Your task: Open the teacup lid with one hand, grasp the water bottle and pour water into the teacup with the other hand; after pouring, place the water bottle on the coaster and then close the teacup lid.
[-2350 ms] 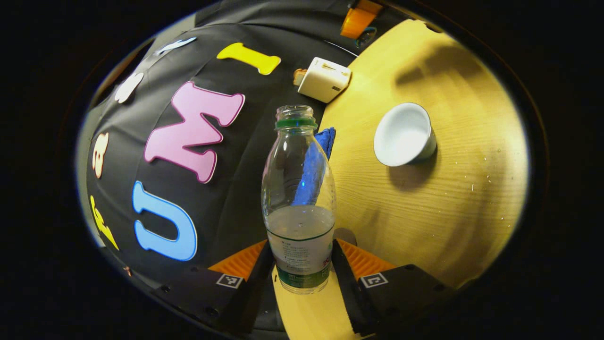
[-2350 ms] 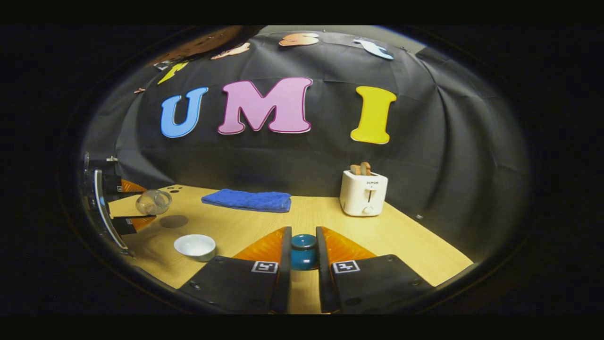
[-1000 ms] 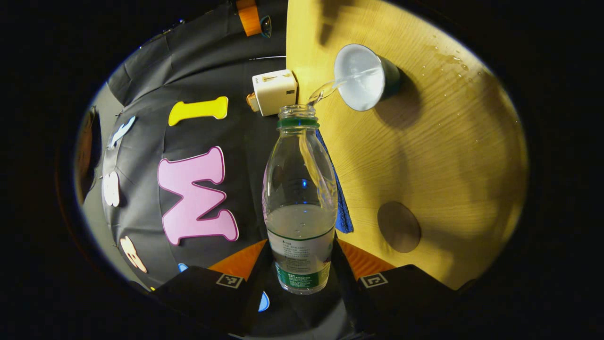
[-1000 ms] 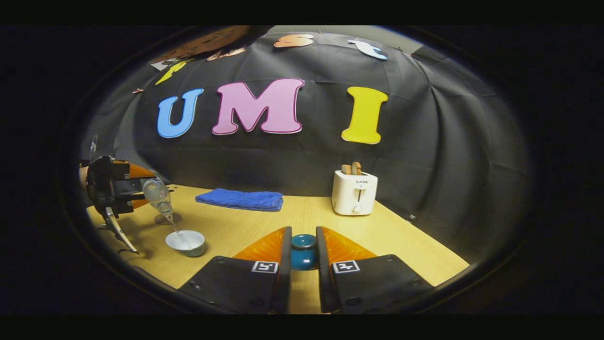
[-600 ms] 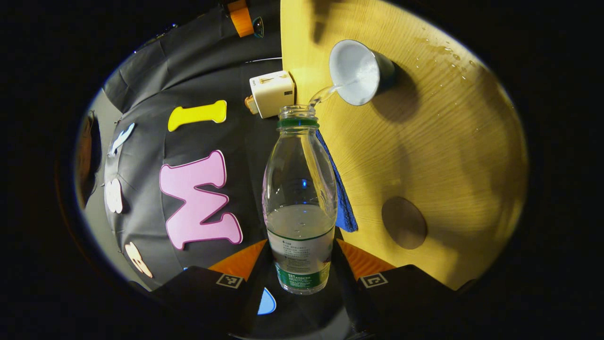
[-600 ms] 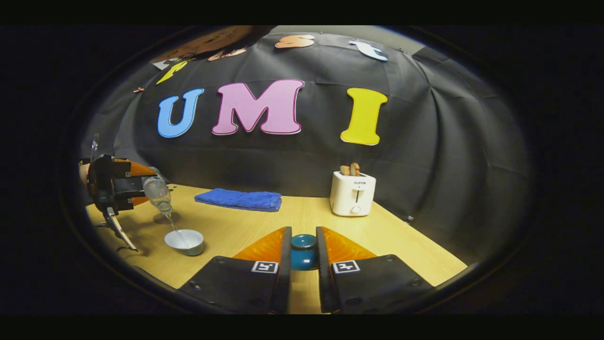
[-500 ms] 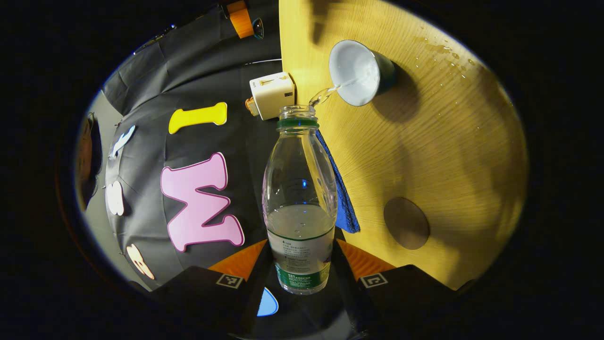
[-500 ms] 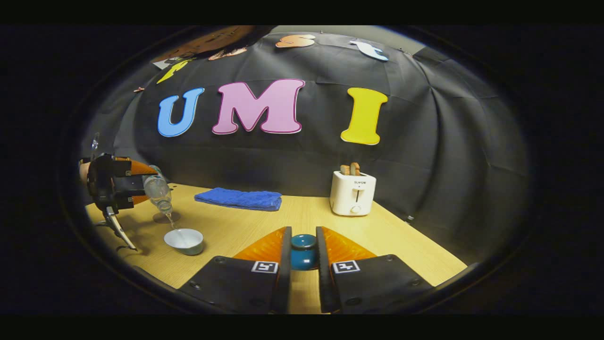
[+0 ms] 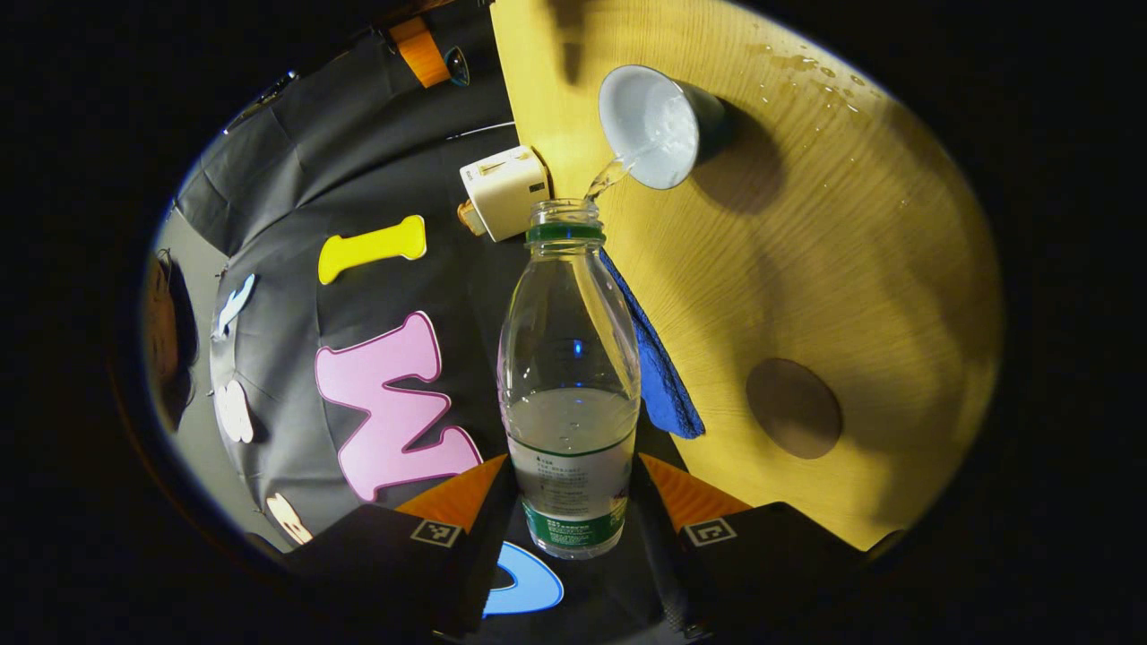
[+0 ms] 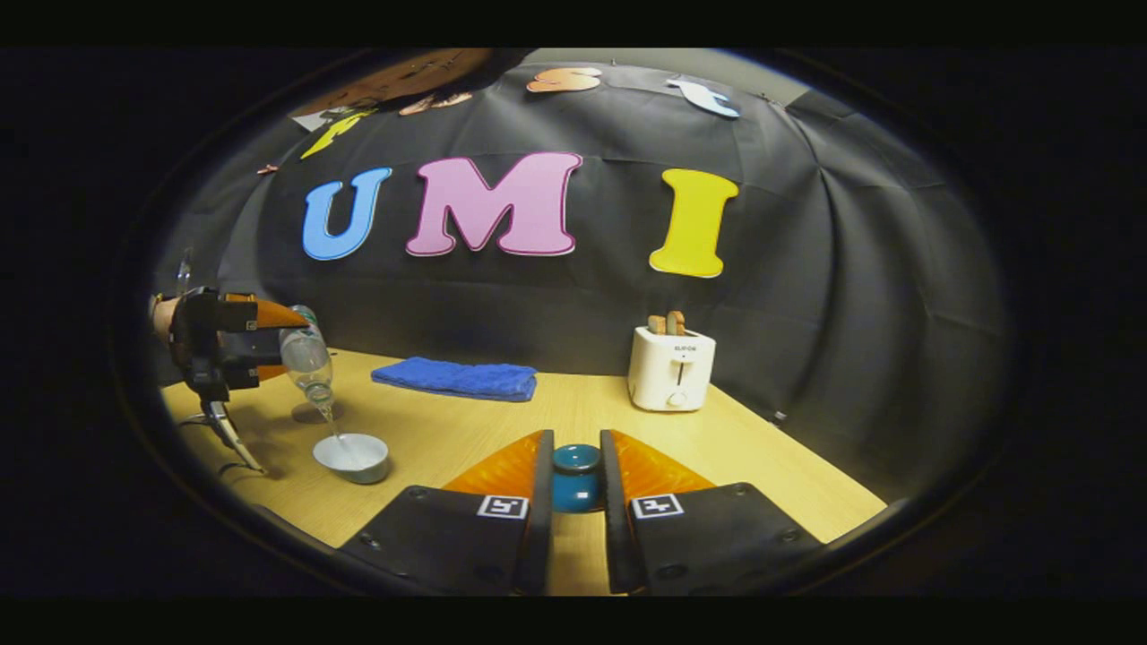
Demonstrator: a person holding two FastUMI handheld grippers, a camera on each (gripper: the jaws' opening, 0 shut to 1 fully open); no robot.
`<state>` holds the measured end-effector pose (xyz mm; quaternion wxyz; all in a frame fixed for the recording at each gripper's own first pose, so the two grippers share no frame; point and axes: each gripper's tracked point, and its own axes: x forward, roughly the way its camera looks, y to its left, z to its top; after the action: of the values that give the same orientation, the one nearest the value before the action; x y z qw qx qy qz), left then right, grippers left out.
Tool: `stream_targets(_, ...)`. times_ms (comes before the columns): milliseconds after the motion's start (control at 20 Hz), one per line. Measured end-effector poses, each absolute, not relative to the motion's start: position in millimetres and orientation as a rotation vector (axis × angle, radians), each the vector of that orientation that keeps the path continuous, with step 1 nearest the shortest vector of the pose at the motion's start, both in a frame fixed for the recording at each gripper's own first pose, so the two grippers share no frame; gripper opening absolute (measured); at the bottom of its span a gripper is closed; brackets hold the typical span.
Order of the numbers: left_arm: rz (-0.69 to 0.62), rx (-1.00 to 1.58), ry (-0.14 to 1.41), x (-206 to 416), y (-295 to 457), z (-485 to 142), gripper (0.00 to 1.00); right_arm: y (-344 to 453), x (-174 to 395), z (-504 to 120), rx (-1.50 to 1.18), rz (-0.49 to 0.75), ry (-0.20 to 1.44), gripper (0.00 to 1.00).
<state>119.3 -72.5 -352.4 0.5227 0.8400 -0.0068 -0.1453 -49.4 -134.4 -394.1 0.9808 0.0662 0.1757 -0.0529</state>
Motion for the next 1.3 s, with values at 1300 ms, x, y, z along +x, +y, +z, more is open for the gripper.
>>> stream_targets(1300, -0.428, 2.193, -0.346, 143.8, -115.8, -312.5, 0.75, -145.9, -48.8, -385.6, 0.114, -0.112, 0.29, 0.32)
